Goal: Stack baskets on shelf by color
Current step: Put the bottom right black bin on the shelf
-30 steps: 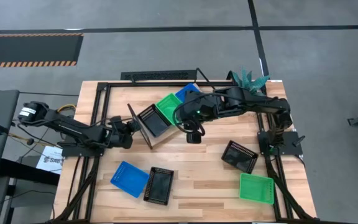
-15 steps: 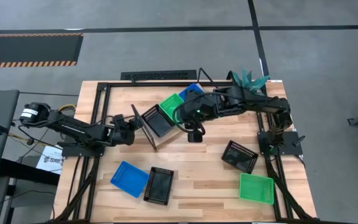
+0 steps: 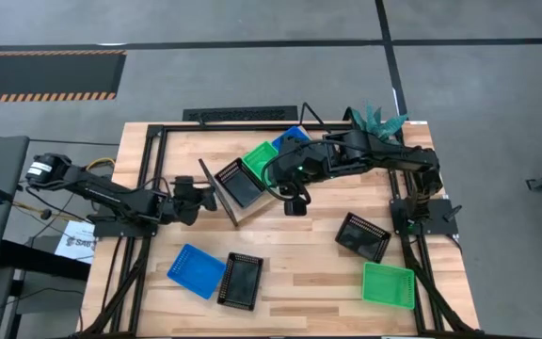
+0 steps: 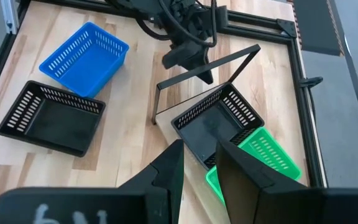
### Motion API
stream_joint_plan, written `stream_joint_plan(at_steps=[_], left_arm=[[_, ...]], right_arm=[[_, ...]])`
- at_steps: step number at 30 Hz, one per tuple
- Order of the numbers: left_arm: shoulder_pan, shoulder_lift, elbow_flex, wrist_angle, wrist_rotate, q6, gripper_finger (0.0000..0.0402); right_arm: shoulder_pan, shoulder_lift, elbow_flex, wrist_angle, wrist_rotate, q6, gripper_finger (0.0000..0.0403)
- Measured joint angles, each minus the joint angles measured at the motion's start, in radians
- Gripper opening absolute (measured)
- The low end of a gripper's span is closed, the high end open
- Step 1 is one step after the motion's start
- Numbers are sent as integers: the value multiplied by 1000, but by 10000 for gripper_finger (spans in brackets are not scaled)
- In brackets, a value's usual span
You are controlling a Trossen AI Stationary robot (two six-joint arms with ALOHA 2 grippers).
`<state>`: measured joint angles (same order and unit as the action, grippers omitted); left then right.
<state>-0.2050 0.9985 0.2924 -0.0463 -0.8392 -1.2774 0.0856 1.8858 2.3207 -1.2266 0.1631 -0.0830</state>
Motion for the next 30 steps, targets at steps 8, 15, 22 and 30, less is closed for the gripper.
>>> stream_joint_plan(at_steps=[8,15,22,30], left_arm=[[0,11,0,-6,-82,224,0],[1,11,0,-8,-83,262,0],[13,11,0,4,-86,300,0],[16,37,0,23,-85,305,0]], right_arm=[[9,0,0,-1,0,7,116],[13,0,0,-2,0,-5,116],[13,0,0,-2,0,-20,116],[13,0,0,-2,0,-23,116]])
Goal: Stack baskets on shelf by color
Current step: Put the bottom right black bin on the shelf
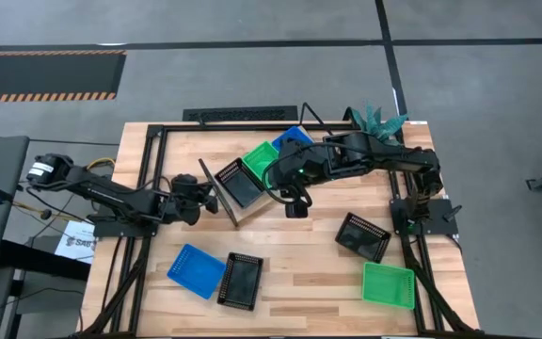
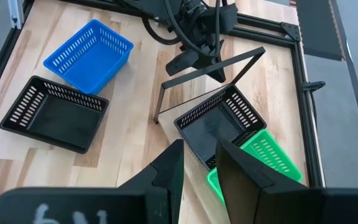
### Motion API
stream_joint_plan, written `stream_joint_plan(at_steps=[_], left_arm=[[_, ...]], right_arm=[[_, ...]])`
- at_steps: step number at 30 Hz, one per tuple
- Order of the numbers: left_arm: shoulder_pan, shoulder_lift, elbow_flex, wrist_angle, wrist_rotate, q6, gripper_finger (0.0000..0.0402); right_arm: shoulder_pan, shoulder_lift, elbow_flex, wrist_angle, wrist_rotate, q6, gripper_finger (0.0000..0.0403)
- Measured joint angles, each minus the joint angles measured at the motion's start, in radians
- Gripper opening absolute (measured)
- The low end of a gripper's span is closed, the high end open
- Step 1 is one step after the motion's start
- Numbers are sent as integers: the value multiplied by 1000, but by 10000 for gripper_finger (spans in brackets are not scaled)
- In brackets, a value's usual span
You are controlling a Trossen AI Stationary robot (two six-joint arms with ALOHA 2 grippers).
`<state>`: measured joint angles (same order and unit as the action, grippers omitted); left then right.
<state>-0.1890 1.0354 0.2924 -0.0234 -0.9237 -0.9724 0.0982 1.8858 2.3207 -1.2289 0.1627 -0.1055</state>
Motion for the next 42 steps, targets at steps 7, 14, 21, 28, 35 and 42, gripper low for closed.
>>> stream_joint_plan(at_steps=[7,14,21,28,35,42], left_arm=[[0,83,0,62,1,-9,0],[12,110,0,123,-8,27,0],[70,110,0,193,40,141,0],[98,110,0,198,75,194,0],[100,108,0,197,106,207,0],[99,22,0,157,360,204,0]], right_arm=[[0,0,0,0,0,-3,116],[0,0,0,-1,0,-8,116],[0,0,0,-1,0,-8,116],[0,0,0,-1,0,-8,116],[0,0,0,-1,0,-2,116],[0,0,0,-81,-3,88,116]])
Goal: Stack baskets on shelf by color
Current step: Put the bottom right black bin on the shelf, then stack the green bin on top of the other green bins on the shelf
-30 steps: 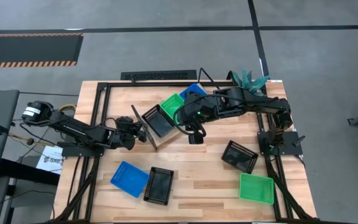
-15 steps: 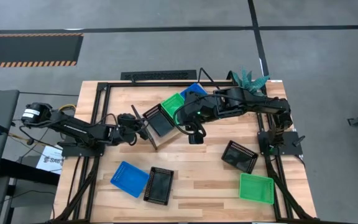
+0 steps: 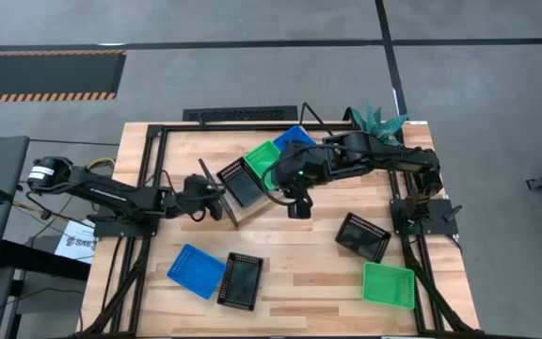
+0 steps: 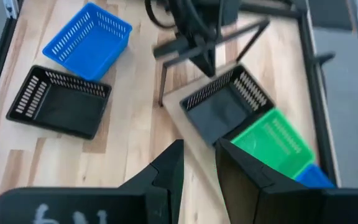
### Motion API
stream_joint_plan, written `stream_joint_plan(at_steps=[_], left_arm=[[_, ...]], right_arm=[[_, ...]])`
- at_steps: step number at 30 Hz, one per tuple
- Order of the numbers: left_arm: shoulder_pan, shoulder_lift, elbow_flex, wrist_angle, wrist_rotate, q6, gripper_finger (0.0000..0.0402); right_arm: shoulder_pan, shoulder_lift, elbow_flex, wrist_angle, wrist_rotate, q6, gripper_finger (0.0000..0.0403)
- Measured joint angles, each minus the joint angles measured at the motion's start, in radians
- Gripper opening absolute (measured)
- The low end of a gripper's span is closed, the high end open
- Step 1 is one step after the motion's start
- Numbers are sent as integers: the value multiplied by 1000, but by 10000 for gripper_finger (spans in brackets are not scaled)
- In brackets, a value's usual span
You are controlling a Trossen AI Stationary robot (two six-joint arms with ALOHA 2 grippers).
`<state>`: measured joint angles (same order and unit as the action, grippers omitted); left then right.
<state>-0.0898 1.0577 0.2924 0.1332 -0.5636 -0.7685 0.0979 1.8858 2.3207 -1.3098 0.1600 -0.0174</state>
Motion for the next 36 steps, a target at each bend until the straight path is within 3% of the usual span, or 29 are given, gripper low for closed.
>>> stream_joint_plan(at_steps=[11,18,24,30,36], left_arm=[[-59,-283,0,-458,339,-282,0],[-169,-418,0,-528,504,-384,0],[-303,-465,0,-442,463,-434,8],[-416,-463,0,-355,334,-445,47],[-476,-462,0,-354,187,-457,91]], right_arm=[[38,29,0,-261,-1,413,116],[149,50,-85,-255,-6,536,133],[259,50,-273,-264,-27,751,195],[428,20,-479,-260,-89,1177,249],[574,-74,-684,-235,-123,1671,257]])
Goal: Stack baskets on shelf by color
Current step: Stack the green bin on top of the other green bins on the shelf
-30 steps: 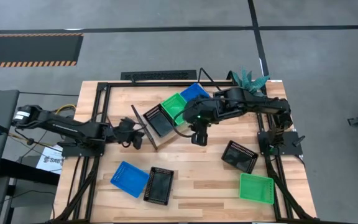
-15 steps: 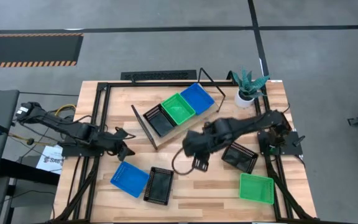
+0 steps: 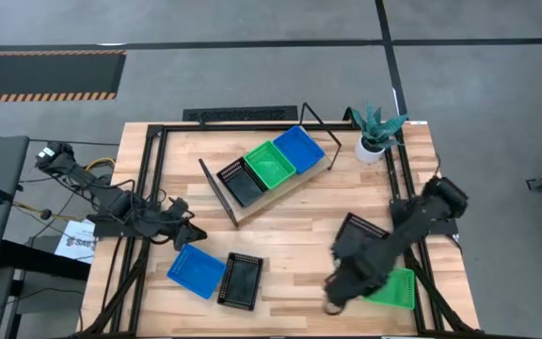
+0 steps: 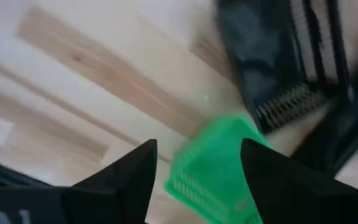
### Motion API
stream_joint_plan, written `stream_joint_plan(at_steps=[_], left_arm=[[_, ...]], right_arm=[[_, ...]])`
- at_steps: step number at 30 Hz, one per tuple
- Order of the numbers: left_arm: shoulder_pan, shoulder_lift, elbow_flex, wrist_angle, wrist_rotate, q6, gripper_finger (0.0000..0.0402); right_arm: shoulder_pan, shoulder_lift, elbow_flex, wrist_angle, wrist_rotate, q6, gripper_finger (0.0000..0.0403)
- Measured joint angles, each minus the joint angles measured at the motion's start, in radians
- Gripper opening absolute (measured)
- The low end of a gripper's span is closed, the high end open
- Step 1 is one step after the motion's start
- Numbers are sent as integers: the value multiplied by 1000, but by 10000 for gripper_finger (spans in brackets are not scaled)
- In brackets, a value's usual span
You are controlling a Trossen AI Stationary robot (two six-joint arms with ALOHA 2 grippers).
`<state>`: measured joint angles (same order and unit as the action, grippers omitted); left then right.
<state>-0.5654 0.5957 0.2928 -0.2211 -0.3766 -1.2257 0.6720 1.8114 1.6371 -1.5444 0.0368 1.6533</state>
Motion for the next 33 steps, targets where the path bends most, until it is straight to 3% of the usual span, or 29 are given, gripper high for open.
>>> stream_joint_plan(at_steps=[6,11,16,22,26,31,33], left_arm=[[-8,0,0,0,-94,-17,121],[-8,0,0,-1,-108,-43,130],[-8,0,0,-1,-107,-62,131],[-8,0,0,-6,-112,-62,130],[-8,0,0,-8,-112,-80,130],[-8,0,0,-13,-115,-94,130],[-8,0,0,-26,-121,-108,130]], right_arm=[[88,-198,-284,178,6,356,257],[145,-301,-530,453,10,528,257],[179,-274,-663,729,10,603,257],[159,-175,-676,740,-33,609,248],[143,-156,-652,741,-41,610,185],[137,-157,-600,753,-38,569,25],[136,-157,-567,745,-34,562,19]])
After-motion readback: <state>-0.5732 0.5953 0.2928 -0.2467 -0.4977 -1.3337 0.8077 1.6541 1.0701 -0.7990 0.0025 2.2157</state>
